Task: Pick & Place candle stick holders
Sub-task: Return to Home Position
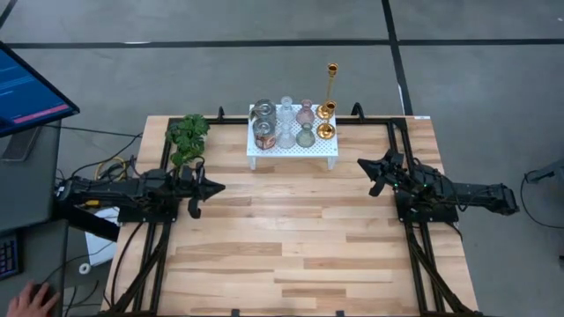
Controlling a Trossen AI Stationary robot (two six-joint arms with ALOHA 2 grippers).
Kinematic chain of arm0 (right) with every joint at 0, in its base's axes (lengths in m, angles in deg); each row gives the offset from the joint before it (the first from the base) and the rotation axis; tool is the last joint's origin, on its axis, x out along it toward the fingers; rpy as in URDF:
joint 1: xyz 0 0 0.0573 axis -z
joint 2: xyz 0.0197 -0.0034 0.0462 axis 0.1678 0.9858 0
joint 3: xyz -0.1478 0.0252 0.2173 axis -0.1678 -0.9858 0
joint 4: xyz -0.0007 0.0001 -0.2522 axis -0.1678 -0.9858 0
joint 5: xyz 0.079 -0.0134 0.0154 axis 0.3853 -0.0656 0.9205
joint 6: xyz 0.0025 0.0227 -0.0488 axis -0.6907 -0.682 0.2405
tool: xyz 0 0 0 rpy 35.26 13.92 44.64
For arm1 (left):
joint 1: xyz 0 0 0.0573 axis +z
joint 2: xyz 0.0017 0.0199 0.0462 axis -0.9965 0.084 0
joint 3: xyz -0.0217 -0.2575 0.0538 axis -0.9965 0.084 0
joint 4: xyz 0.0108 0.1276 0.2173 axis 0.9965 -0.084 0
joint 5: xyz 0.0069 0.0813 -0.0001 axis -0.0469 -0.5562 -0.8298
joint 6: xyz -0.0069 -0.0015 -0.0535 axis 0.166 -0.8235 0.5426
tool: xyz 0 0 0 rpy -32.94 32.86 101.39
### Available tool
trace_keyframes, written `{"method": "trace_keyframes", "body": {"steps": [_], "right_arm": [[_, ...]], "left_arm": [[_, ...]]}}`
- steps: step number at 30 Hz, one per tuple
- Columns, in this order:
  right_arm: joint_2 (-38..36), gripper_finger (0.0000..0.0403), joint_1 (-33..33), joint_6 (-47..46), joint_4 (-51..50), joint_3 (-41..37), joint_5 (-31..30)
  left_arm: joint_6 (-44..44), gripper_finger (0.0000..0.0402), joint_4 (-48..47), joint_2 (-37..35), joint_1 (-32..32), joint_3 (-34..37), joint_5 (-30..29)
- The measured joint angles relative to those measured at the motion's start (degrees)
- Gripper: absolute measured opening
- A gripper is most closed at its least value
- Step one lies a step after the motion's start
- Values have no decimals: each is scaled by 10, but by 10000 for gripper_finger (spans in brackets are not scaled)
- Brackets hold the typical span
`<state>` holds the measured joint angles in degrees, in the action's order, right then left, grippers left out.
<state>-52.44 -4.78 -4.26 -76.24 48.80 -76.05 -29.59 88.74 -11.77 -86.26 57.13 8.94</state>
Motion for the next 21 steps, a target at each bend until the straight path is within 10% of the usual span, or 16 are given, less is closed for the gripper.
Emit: {"method": "trace_keyframes", "body": {"steps": [21], "right_arm": [[0,0,0,0,0,0,0]], "left_arm": [[0,12,0,0,42,0,0]]}}
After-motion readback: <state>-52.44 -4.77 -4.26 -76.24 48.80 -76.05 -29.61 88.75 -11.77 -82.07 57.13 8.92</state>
